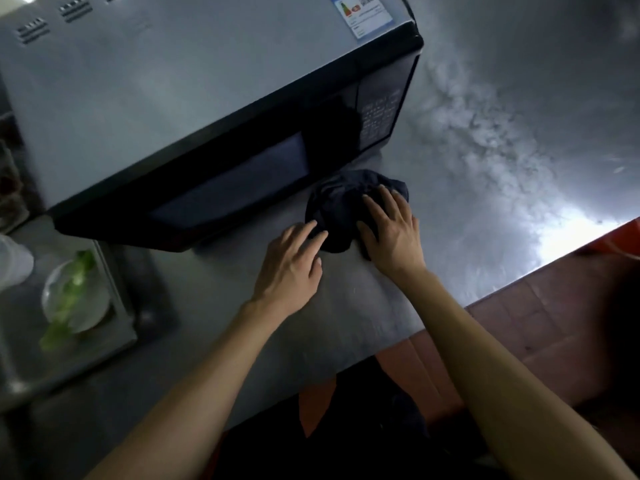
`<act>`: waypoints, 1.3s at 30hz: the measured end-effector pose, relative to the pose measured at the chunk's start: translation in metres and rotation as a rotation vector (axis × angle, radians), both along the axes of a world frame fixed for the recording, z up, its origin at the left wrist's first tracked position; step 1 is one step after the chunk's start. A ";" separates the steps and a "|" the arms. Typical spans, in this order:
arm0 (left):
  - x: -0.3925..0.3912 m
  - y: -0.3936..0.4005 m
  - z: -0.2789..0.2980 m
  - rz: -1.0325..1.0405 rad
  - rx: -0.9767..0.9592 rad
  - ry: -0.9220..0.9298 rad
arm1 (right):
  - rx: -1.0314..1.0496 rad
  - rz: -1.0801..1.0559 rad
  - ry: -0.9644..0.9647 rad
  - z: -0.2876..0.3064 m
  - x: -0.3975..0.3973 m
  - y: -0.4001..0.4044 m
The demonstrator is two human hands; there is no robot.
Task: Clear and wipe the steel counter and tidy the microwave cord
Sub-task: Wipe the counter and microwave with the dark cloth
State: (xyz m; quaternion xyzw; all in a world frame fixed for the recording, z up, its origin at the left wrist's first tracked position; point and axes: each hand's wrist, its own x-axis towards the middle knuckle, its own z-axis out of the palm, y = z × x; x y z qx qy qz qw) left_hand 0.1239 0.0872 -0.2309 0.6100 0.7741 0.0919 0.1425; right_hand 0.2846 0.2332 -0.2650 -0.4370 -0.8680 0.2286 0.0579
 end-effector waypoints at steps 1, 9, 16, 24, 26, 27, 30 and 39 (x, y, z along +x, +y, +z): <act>0.003 0.007 -0.003 0.005 -0.018 -0.017 | -0.001 0.030 -0.007 0.000 0.001 0.003; 0.028 0.056 -0.017 0.086 -0.186 -0.092 | -0.030 0.161 -0.156 -0.003 0.003 0.022; 0.028 0.097 -0.027 0.095 -0.221 -0.045 | -0.055 0.141 -0.205 -0.006 0.000 0.059; 0.022 0.112 -0.040 0.084 -0.204 0.019 | -0.001 0.175 -0.226 -0.014 -0.022 0.091; 0.024 0.110 -0.042 0.098 -0.187 0.015 | -0.001 0.178 -0.233 -0.014 -0.025 0.091; 0.025 0.108 -0.042 0.107 -0.184 0.012 | 0.000 0.181 -0.235 -0.013 -0.026 0.090; 0.024 0.097 -0.044 0.120 -0.177 0.031 | 0.005 0.201 -0.231 -0.013 -0.031 0.083; -0.006 0.038 -0.048 0.187 -0.160 0.061 | -0.022 0.244 -0.178 -0.018 -0.066 0.027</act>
